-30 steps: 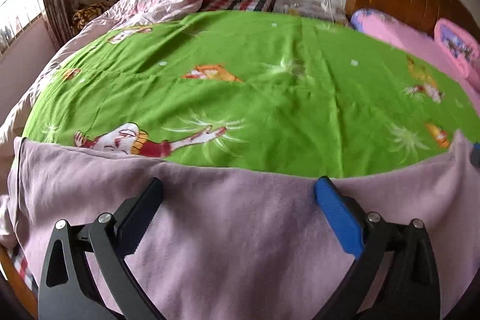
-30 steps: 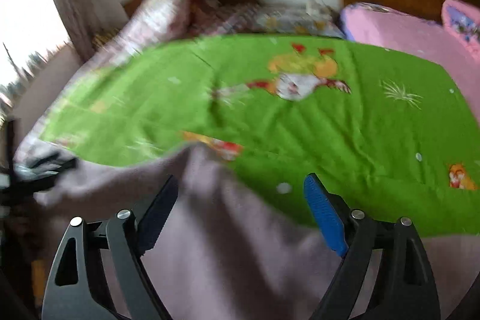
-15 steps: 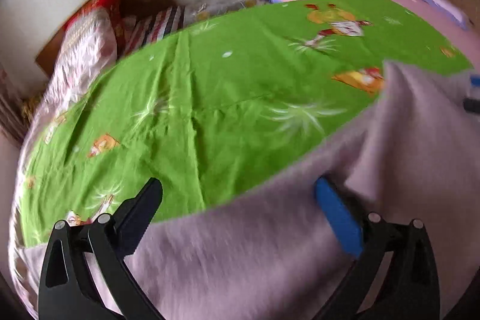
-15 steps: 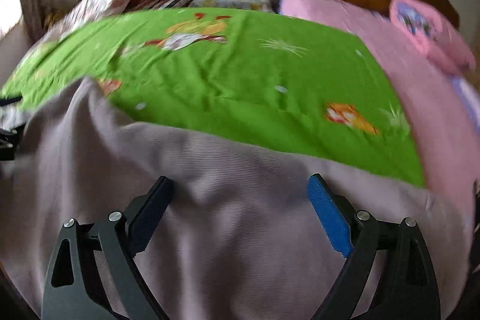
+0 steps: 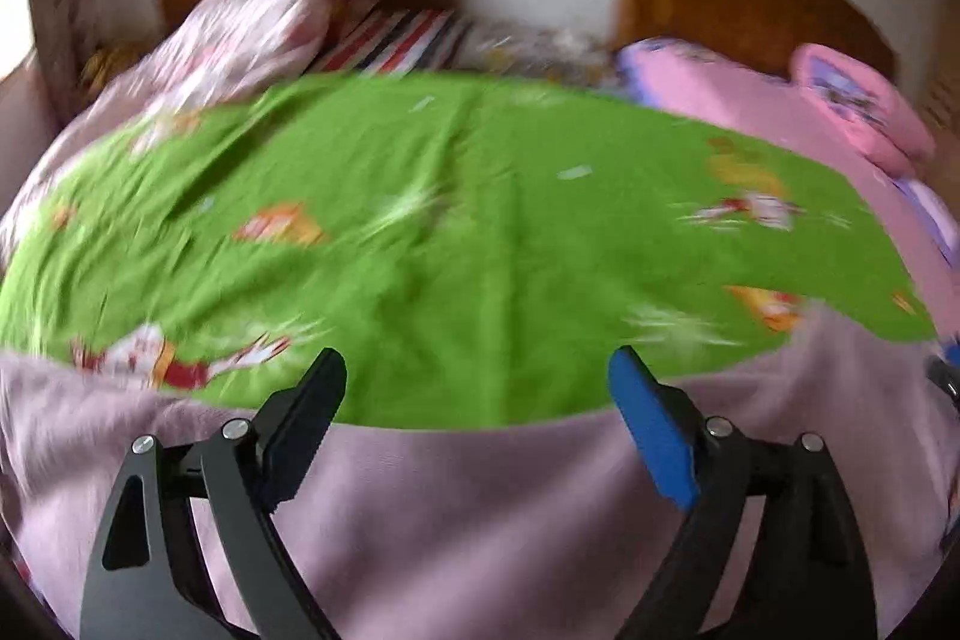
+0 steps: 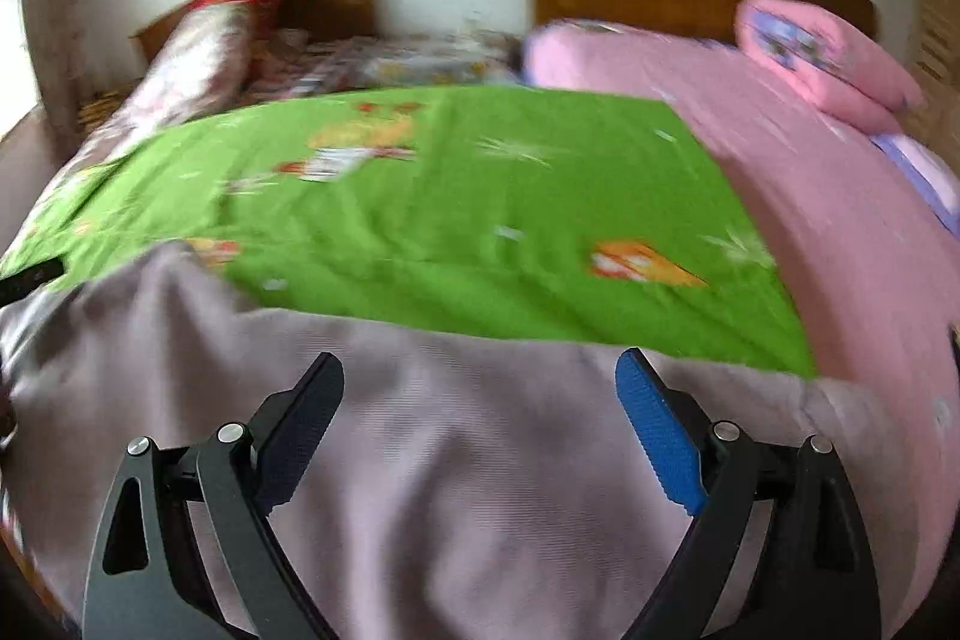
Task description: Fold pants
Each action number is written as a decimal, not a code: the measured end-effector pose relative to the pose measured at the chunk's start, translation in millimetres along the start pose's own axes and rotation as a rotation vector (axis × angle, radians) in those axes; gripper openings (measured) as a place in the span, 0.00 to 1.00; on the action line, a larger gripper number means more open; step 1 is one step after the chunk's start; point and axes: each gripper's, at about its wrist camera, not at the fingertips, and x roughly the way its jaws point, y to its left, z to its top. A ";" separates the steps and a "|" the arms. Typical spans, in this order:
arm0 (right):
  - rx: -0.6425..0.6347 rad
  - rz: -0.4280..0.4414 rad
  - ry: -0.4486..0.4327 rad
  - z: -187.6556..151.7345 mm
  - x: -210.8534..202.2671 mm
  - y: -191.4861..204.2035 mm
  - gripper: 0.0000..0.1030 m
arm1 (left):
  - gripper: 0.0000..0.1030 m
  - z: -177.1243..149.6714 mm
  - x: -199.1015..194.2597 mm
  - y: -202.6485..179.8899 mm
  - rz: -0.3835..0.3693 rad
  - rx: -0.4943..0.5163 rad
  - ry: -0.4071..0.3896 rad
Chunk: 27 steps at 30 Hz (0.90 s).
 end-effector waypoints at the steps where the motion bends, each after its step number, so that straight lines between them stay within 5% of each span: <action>1: -0.034 0.022 0.010 1.6 1.4 7.3 0.87 | 0.96 0.4 -3.9 -14.5 0.000 0.054 -0.012; 4: -0.134 0.011 0.186 -2.2 32.3 23.5 0.90 | 0.98 -5.6 6.8 -51.4 0.081 0.234 0.034; 7: -0.091 -0.076 0.190 1.9 32.5 7.7 0.91 | 0.99 -6.5 37.3 -54.1 0.128 0.233 0.122; 8: -0.071 -0.200 0.164 4.3 19.8 -0.6 0.91 | 0.99 -4.0 33.3 -49.9 0.132 0.200 0.114; 10: -0.024 -0.238 0.115 2.2 -10.6 -9.4 0.93 | 0.98 -1.7 6.4 -50.4 0.211 0.180 0.034; 13: -0.020 -0.026 0.006 -22.8 -75.1 -11.4 0.93 | 0.98 -11.0 -53.2 -72.8 0.054 0.195 -0.066; 16: -0.105 0.000 0.018 -54.3 -100.3 0.0 0.93 | 0.98 -48.4 -95.7 -117.2 -0.190 0.333 -0.074; 20: -0.197 -0.012 0.117 -111.5 -102.8 8.6 0.93 | 0.98 -106.4 -97.1 -176.2 -0.230 0.496 -0.008; 22: -0.229 0.006 0.079 -135.6 -112.3 3.2 0.92 | 0.98 -130.5 -82.2 -189.1 -0.213 0.548 0.074; 24: -0.199 0.014 0.040 -143.4 -129.5 -7.8 0.91 | 0.98 -142.7 -79.1 -184.8 -0.213 0.516 0.082; 27: -0.255 -0.026 -0.057 -153.8 -163.6 -4.3 0.92 | 0.98 -145.2 -103.7 -174.4 -0.337 0.429 0.094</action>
